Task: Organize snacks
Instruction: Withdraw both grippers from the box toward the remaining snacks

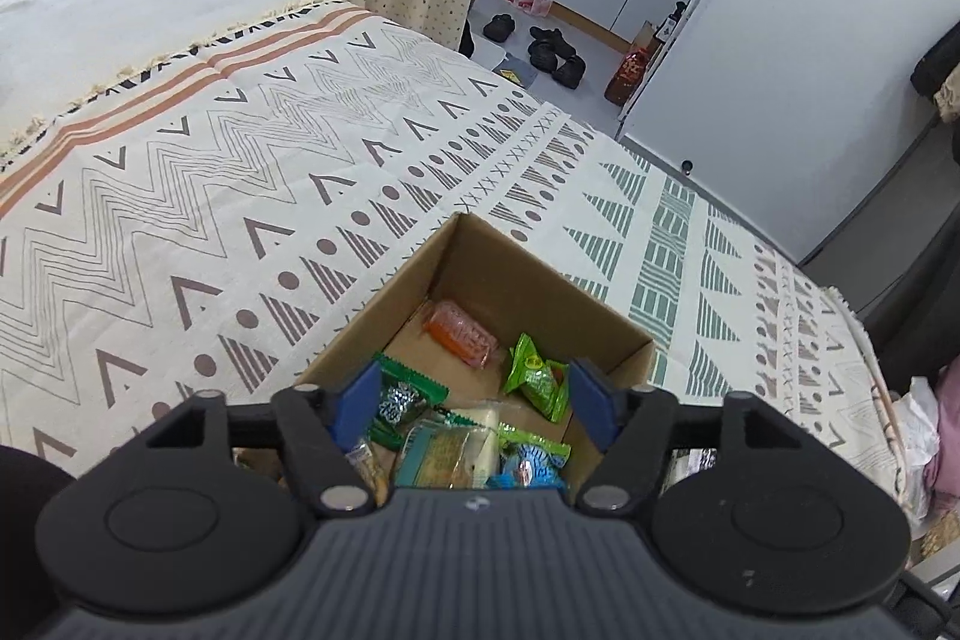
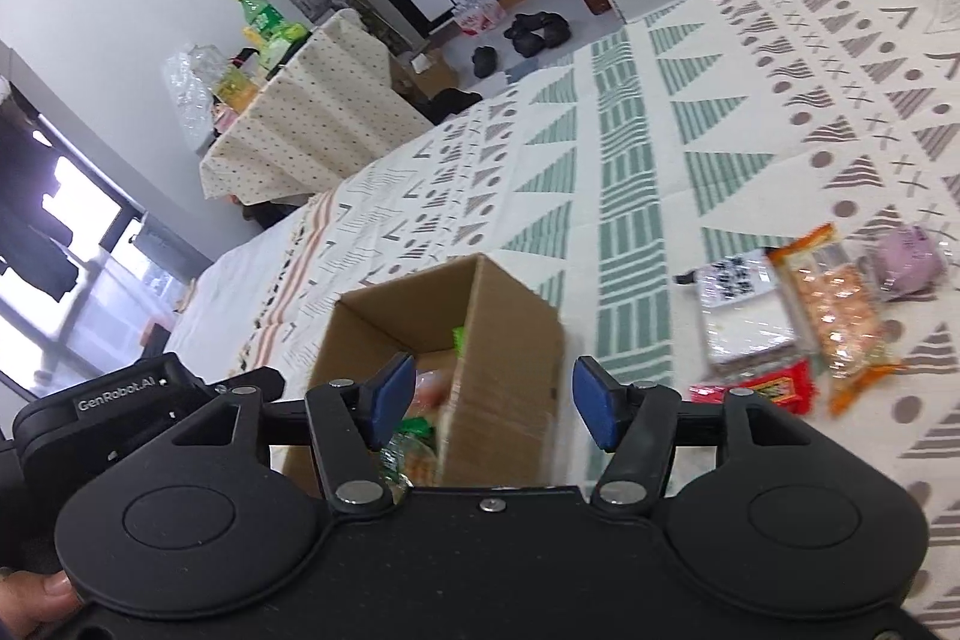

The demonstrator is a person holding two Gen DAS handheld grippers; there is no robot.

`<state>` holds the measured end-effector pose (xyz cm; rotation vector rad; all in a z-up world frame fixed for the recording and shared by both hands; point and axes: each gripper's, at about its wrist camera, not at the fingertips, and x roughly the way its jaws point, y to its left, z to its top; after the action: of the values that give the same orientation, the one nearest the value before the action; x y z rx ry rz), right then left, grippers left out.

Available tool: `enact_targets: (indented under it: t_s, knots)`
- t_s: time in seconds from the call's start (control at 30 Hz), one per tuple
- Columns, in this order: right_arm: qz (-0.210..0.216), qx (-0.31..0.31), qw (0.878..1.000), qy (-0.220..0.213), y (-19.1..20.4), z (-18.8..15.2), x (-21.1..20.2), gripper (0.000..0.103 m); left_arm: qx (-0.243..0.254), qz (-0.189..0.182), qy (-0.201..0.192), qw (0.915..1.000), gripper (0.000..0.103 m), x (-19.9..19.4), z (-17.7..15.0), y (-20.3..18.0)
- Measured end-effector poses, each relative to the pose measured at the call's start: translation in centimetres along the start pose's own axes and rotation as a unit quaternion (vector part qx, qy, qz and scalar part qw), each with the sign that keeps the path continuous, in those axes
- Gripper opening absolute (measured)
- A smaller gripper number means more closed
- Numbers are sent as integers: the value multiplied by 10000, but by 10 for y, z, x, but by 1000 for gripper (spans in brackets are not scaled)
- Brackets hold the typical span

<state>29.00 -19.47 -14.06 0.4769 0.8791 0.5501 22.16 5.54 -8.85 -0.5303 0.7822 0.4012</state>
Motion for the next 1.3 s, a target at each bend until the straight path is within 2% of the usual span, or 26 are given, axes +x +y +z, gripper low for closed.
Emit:
enact_targets:
  t_s: [0.23, 0.4, 0.5, 0.93, 1.3]
  knots:
    - [-248, 81, 9996, 51, -18, 3, -18, 60, 209, 54, 8, 9998, 81, -8, -9, -18]
    - [-303, 152, 9994, -35, -28, 9, -33, 72, 350, 56, -15, 9994, 84, -15, -16, -35]
    - [-293, 173, 9994, -109, -36, 11, -42, 75, 433, 48, -29, 9990, 85, -18, -22, -45]
    - [-347, 559, 9971, -371, -84, 18, -71, 75, 638, -8, 49, 9980, 86, -15, -55, -89]
    - [-494, 909, 9933, -508, -120, 30, -88, 75, 834, -81, 246, 9962, 86, 7, -75, -121]
